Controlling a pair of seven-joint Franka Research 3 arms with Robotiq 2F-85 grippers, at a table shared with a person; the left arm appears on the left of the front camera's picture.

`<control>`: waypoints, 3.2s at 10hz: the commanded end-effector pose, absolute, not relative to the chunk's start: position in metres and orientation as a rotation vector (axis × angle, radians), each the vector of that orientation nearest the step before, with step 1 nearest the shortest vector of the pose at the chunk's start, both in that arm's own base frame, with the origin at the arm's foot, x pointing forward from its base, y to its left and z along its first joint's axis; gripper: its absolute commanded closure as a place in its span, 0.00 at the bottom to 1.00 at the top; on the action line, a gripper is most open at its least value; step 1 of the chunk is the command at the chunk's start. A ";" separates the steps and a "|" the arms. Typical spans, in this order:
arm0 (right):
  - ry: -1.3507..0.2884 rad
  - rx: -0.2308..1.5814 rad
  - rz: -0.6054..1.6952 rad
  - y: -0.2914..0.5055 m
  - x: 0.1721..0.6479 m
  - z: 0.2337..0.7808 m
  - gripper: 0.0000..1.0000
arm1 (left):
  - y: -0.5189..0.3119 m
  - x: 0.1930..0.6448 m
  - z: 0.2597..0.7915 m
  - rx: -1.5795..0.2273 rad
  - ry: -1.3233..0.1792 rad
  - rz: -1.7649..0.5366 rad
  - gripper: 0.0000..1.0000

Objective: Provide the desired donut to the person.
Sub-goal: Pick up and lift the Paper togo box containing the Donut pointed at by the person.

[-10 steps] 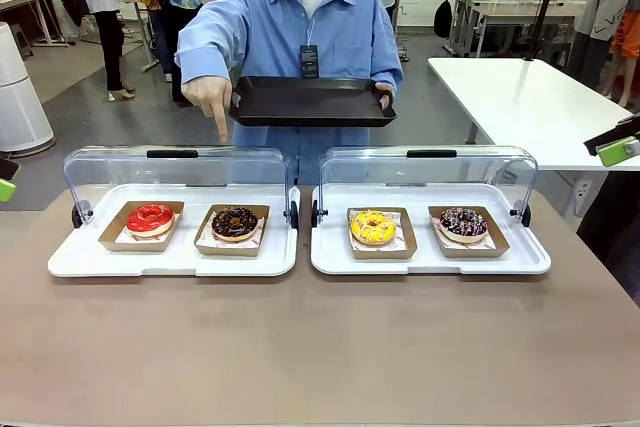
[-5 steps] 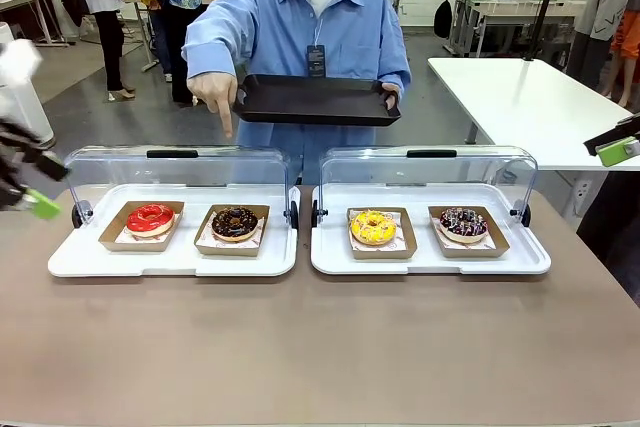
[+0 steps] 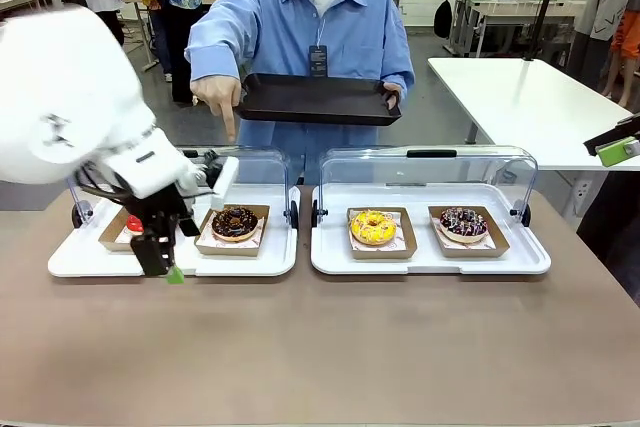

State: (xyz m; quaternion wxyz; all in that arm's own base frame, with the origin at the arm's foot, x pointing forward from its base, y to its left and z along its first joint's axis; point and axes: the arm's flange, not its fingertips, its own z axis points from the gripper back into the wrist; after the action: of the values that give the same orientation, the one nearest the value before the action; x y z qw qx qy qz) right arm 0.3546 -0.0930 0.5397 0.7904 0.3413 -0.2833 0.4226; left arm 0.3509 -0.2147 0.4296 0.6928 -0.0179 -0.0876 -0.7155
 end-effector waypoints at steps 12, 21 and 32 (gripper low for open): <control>-0.602 0.735 0.902 -0.092 0.355 0.540 0.00 | -0.192 0.457 0.374 -0.171 -0.131 -1.604 0.00; -0.602 0.735 0.902 -0.092 0.355 0.540 0.00 | -0.203 0.494 0.340 -0.042 -0.106 -1.621 0.00; -0.602 0.735 0.902 -0.092 0.355 0.540 0.00 | -0.204 0.496 0.326 -0.045 -0.106 -1.673 1.00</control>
State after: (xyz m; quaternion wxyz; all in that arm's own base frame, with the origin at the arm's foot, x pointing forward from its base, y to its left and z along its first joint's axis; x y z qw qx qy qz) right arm 0.3546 -0.0932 0.5396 0.7904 0.3414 -0.2833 0.4224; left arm 0.4921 -0.2053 0.3298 0.6752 -0.0287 -0.0461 -0.7356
